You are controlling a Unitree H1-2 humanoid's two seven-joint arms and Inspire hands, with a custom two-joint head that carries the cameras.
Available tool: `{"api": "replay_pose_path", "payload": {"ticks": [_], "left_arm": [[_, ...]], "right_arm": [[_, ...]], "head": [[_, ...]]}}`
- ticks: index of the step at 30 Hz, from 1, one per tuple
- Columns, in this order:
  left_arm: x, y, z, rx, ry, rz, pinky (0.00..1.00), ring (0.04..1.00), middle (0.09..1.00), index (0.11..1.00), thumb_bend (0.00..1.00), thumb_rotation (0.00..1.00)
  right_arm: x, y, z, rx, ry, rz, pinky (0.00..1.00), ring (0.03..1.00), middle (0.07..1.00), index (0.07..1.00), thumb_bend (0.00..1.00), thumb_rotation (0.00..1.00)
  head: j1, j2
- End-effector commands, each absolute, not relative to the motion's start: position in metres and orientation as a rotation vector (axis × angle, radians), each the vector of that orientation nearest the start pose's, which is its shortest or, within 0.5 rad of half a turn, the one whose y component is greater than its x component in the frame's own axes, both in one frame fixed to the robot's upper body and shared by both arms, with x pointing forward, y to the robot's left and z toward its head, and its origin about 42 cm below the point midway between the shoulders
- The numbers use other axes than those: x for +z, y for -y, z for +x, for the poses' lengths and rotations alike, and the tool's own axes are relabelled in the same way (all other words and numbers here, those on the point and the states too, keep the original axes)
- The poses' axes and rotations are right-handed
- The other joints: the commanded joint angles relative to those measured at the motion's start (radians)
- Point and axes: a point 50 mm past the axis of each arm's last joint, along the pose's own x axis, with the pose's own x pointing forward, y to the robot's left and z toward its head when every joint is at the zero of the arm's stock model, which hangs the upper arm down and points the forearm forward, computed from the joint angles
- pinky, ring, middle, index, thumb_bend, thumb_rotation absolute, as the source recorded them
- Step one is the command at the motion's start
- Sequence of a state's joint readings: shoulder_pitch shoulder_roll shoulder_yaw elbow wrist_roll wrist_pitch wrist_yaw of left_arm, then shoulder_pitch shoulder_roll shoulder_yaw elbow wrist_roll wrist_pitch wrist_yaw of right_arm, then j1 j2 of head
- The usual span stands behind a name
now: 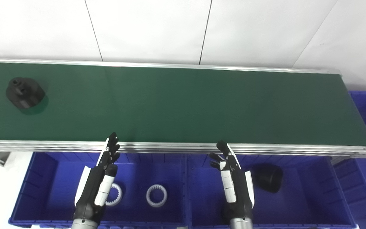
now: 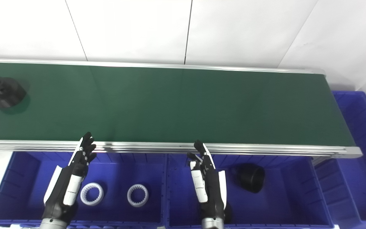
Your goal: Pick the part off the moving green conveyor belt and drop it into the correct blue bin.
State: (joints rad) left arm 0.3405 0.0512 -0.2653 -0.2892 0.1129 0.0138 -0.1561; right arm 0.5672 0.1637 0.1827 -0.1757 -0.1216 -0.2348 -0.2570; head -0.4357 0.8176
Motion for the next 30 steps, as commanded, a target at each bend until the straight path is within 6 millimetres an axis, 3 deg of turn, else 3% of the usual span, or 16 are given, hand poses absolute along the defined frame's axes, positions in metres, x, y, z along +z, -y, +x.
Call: {"api": "replay_pose_path", "payload": {"ticks": [1,30], "left_arm": [[0.1041,-0.1594,0.1668,-0.326,-0.002,0.078,0.95,0.979,1.0,1.0,0.76,1.0],[0.1009,-0.1576,0.1654,-0.325,-0.002,0.081,0.94,0.977,1.0,1.0,0.75,1.0]], "right_arm": [[0.0752,0.1461,0.1034,-0.275,-0.035,0.098,0.81,0.855,0.938,0.924,0.8,0.97],[0.0703,0.1478,0.1027,-0.261,-0.034,0.082,0.82,0.856,0.939,0.942,0.79,0.98]], "head": [[0.003,-0.005],[0.012,-0.021]]}}
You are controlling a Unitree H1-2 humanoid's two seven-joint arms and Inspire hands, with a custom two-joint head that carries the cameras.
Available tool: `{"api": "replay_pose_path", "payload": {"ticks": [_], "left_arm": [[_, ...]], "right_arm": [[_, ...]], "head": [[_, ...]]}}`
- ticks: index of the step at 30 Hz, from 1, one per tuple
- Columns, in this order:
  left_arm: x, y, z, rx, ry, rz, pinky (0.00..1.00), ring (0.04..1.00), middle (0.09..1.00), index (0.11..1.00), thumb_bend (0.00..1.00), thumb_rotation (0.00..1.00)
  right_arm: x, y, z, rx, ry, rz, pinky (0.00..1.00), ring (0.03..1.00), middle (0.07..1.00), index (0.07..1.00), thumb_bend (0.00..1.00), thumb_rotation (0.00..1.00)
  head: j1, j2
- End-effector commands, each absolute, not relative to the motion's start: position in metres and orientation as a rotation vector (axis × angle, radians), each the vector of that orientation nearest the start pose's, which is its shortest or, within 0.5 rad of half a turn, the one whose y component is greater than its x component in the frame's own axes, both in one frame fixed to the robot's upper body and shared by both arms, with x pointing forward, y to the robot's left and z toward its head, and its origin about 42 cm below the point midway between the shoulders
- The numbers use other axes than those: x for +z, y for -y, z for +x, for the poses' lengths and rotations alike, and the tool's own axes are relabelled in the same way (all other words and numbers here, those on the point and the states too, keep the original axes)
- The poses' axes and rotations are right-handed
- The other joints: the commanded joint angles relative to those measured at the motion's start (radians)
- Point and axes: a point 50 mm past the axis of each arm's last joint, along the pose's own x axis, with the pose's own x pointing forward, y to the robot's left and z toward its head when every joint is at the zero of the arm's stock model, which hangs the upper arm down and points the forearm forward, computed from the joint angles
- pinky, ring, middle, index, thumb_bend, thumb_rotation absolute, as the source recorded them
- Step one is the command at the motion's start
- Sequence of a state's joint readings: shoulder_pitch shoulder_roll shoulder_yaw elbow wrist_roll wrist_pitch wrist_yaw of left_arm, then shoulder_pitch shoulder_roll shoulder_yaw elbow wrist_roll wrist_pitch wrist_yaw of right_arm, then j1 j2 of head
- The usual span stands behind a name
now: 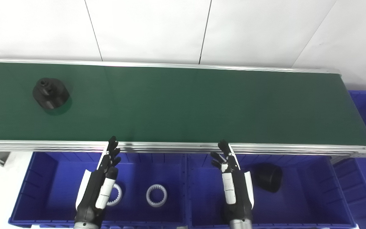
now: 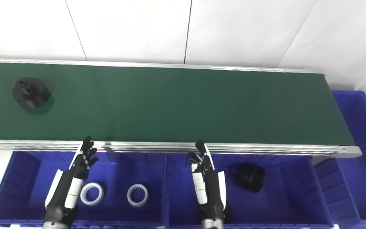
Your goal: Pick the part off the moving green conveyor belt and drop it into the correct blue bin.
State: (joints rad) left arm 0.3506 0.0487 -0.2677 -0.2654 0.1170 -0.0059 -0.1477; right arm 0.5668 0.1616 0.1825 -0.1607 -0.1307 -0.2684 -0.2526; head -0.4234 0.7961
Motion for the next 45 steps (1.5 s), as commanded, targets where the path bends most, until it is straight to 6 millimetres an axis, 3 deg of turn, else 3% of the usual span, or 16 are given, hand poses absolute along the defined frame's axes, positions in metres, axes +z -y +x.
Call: {"api": "replay_pose_path", "payload": {"ticks": [1,5,9,15,21,27,41,45], "left_arm": [[0.101,-0.158,0.165,-0.325,-0.002,0.08,0.94,0.979,1.0,1.0,0.76,1.0],[0.1,-0.157,0.166,-0.325,0.003,0.082,0.94,0.978,1.0,1.0,0.76,1.0],[0.097,-0.157,0.165,-0.328,-0.005,0.087,0.94,0.982,1.0,1.0,0.77,1.0],[0.086,-0.152,0.159,-0.35,-0.033,0.074,0.96,0.989,1.0,1.0,0.8,1.0],[0.076,-0.144,0.158,-0.357,-0.026,0.06,0.92,0.963,1.0,1.0,0.8,0.98],[0.071,-0.139,0.159,-0.357,-0.006,0.054,0.86,0.943,1.0,1.0,0.77,0.97],[0.067,-0.135,0.161,-0.363,0.005,0.032,0.92,0.977,1.0,1.0,0.79,0.93],[0.062,-0.131,0.161,-0.358,-0.004,-0.002,0.95,0.986,1.0,1.0,0.8,0.91]], "right_arm": [[0.07,0.148,0.103,-0.26,-0.033,0.08,0.82,0.855,0.939,0.941,0.79,0.98],[0.07,0.148,0.103,-0.257,-0.036,0.078,0.81,0.853,0.939,0.939,0.79,0.98],[0.066,0.149,0.102,-0.254,-0.041,0.079,0.81,0.851,0.937,0.94,0.78,0.99],[0.054,0.154,0.094,-0.253,-0.055,0.085,0.82,0.864,0.941,0.931,0.79,0.98],[0.044,0.163,0.091,-0.244,-0.053,0.087,0.79,0.851,0.944,0.939,0.79,0.95],[0.039,0.17,0.091,-0.233,-0.063,0.084,0.8,0.856,0.945,0.945,0.8,0.94],[0.035,0.173,0.092,-0.225,-0.07,0.092,0.8,0.85,0.946,0.95,0.79,0.93],[0.03,0.176,0.091,-0.218,-0.073,0.088,0.8,0.858,0.954,0.961,0.79,0.93]], "head": [[0.0,0.0],[0.001,-0.001],[0.02,-0.03],[0.111,-0.141],[0.15,-0.192],[0.158,-0.207],[0.171,-0.222],[0.204,-0.274]]}}
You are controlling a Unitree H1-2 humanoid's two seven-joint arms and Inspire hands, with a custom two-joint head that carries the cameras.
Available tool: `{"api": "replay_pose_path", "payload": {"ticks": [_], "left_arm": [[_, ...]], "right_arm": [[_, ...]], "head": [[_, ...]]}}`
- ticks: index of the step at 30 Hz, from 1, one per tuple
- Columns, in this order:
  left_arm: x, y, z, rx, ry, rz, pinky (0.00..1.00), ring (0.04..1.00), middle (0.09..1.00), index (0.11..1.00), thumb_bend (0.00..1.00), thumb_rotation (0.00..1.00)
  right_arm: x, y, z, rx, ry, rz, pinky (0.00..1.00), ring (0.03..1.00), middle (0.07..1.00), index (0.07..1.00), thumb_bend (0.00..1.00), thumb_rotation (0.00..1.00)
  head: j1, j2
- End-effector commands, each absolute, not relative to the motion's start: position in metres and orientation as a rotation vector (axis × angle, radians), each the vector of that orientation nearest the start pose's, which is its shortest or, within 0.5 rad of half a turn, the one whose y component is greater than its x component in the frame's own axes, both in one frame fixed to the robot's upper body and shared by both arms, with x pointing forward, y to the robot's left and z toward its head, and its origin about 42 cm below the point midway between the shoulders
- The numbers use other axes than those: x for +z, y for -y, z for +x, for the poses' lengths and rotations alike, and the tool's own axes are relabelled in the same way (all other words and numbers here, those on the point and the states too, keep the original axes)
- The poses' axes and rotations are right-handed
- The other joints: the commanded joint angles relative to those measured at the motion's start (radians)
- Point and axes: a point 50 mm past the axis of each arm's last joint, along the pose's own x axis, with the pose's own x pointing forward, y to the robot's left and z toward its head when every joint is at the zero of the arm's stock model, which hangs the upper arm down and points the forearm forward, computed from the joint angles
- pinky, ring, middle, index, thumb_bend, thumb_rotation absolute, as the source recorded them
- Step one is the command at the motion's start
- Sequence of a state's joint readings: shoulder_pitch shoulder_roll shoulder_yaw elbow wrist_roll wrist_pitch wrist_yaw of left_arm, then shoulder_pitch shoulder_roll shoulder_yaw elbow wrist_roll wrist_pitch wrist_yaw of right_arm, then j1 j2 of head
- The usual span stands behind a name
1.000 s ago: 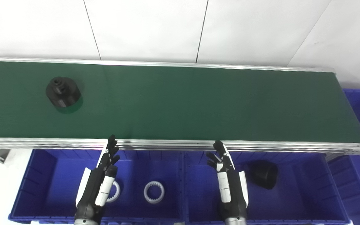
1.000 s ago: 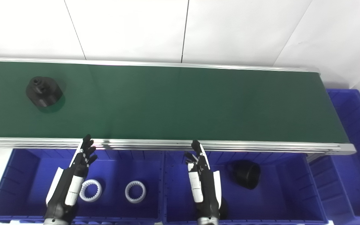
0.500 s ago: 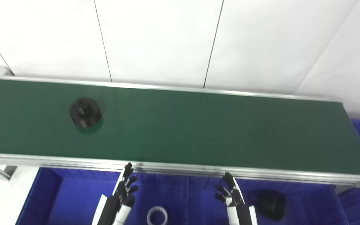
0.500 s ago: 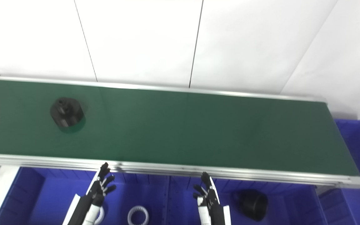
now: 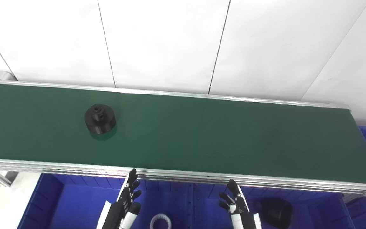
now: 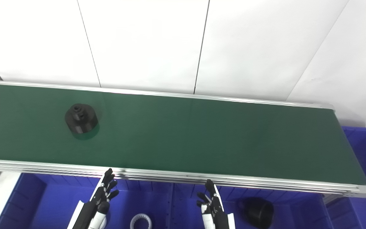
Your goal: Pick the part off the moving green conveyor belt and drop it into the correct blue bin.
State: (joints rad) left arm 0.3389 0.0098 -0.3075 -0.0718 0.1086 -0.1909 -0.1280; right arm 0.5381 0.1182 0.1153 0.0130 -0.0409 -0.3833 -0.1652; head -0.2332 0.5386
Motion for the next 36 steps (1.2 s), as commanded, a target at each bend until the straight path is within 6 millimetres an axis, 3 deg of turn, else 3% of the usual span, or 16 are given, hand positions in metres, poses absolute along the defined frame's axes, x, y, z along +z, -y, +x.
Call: {"api": "replay_pose_path", "payload": {"ticks": [1,6,15,18,23,31,34,36], "left_arm": [[0.06,-0.129,0.161,-0.354,-0.001,-0.006,0.95,0.985,1.0,1.0,0.8,0.9],[0.052,-0.122,0.161,-0.357,0.026,0.022,0.88,0.95,0.999,1.0,0.75,0.9],[0.05,-0.112,0.16,-0.373,0.039,0.049,0.83,0.945,1.0,1.0,0.74,0.89],[0.054,-0.11,0.159,-0.367,0.024,0.058,0.84,0.944,1.0,1.0,0.75,0.89],[0.06,-0.109,0.158,-0.364,0.015,0.061,0.83,0.946,1.0,1.0,0.75,0.89],[0.062,-0.114,0.161,-0.373,0.025,0.042,0.84,0.94,1.0,1.0,0.73,0.87],[0.062,-0.117,0.163,-0.374,0.028,0.035,0.85,0.951,1.0,1.0,0.74,0.88],[0.062,-0.118,0.163,-0.374,0.033,0.035,0.85,0.952,1.0,1.0,0.74,0.88]], "right_arm": [[0.028,0.177,0.091,-0.215,-0.072,0.083,0.8,0.862,0.956,0.964,0.78,0.94],[0.023,0.185,0.092,-0.216,-0.079,0.083,0.79,0.867,0.968,0.973,0.79,0.94],[0.024,0.199,0.091,-0.195,-0.064,0.04,0.79,0.862,0.989,1.0,0.78,0.96],[0.031,0.202,0.091,-0.166,-0.039,-0.006,0.78,0.868,0.999,1.0,0.78,0.93],[0.051,0.204,0.106,-0.119,0.056,-0.145,0.71,0.835,0.967,1.0,0.82,0.76],[0.096,0.198,0.178,-0.035,0.17,-0.304,0.72,0.857,0.989,1.0,0.89,0.55],[0.113,0.196,0.217,-0.002,0.198,-0.391,0.7,0.844,0.983,0.988,0.9,0.44],[0.124,0.194,0.242,0.017,0.207,-0.453,0.69,0.837,0.98,0.981,0.91,0.42]], "head": [[0.016,-0.02],[0.065,-0.045],[0.123,-0.036],[0.126,-0.025],[0.115,-0.012],[0.066,0.022],[0.042,0.037],[0.033,0.041]]}}
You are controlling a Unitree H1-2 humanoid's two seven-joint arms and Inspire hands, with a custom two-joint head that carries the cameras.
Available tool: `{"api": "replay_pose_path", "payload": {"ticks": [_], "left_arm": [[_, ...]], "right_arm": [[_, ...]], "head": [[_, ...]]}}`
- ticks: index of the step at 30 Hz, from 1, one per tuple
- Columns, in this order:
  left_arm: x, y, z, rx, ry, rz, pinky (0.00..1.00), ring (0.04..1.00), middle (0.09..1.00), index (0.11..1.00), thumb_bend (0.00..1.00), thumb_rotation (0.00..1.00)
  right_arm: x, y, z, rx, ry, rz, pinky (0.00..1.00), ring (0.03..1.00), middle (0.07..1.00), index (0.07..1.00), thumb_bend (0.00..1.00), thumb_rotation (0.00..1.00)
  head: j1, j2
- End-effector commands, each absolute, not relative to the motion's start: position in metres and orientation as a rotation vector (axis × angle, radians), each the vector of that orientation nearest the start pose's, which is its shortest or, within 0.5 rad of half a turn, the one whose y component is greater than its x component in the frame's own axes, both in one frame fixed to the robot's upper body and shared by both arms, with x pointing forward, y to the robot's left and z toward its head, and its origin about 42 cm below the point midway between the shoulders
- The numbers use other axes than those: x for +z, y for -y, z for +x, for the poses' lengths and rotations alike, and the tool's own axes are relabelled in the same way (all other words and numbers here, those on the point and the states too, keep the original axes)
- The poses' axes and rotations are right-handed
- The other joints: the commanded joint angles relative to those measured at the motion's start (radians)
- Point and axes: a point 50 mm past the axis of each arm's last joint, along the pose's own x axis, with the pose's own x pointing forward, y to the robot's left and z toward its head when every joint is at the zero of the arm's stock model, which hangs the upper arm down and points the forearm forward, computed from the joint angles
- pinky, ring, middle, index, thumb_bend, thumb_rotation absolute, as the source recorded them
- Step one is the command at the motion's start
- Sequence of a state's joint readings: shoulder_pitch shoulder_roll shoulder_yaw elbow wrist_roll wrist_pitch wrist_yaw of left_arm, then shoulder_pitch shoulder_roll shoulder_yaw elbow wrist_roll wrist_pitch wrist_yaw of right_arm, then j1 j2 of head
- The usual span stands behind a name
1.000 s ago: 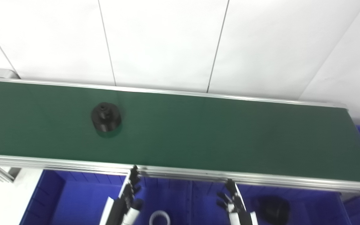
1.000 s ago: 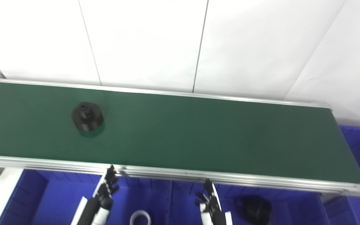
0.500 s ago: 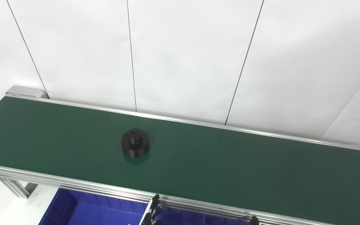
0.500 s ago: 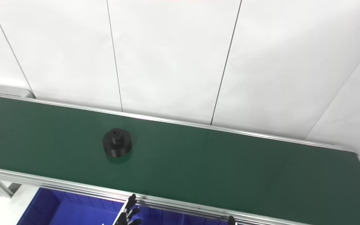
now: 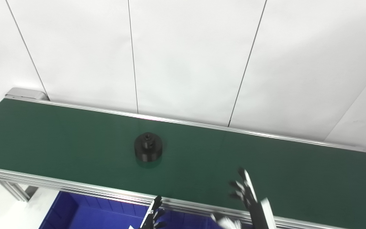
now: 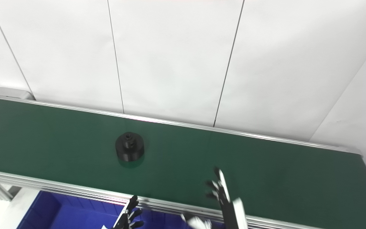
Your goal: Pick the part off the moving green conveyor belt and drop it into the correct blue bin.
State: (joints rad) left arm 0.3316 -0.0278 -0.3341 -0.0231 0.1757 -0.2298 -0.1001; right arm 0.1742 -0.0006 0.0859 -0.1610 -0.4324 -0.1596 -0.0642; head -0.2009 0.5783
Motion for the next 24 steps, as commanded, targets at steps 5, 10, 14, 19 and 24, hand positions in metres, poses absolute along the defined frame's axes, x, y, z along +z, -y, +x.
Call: {"api": "replay_pose_path", "payload": {"ticks": [5,10,14,19,24], "left_arm": [[0.061,-0.119,0.164,-0.383,0.036,0.03,0.86,0.959,1.0,1.0,0.74,0.89],[0.061,-0.118,0.164,-0.39,0.04,0.034,0.86,0.958,1.0,1.0,0.72,0.89],[0.06,-0.116,0.165,-0.394,0.043,0.031,0.85,0.958,1.0,1.0,0.72,0.9],[0.06,-0.114,0.165,-0.407,0.043,0.014,0.89,0.98,1.0,1.0,0.72,0.9],[0.06,-0.111,0.164,-0.415,0.038,0.013,0.88,0.986,1.0,1.0,0.74,0.91]], "right_arm": [[0.154,0.182,0.302,0.069,0.239,-0.615,0.62,0.804,0.948,0.929,1.0,0.31],[0.177,0.171,0.348,0.137,0.2,-0.746,0.6,0.799,0.943,0.921,1.0,0.3],[0.188,0.162,0.376,0.19,0.132,-0.826,0.62,0.864,0.973,0.931,1.0,0.29],[0.198,0.147,0.408,0.257,0.096,-0.972,0.58,0.844,0.987,0.933,1.0,0.22],[0.2,0.133,0.428,0.309,0.099,-1.11,0.58,0.83,0.982,0.922,1.0,0.2]], "head": [[-0.007,0.005],[-0.009,0.007],[-0.008,0.006],[-0.007,0.002],[-0.003,0.0]]}}
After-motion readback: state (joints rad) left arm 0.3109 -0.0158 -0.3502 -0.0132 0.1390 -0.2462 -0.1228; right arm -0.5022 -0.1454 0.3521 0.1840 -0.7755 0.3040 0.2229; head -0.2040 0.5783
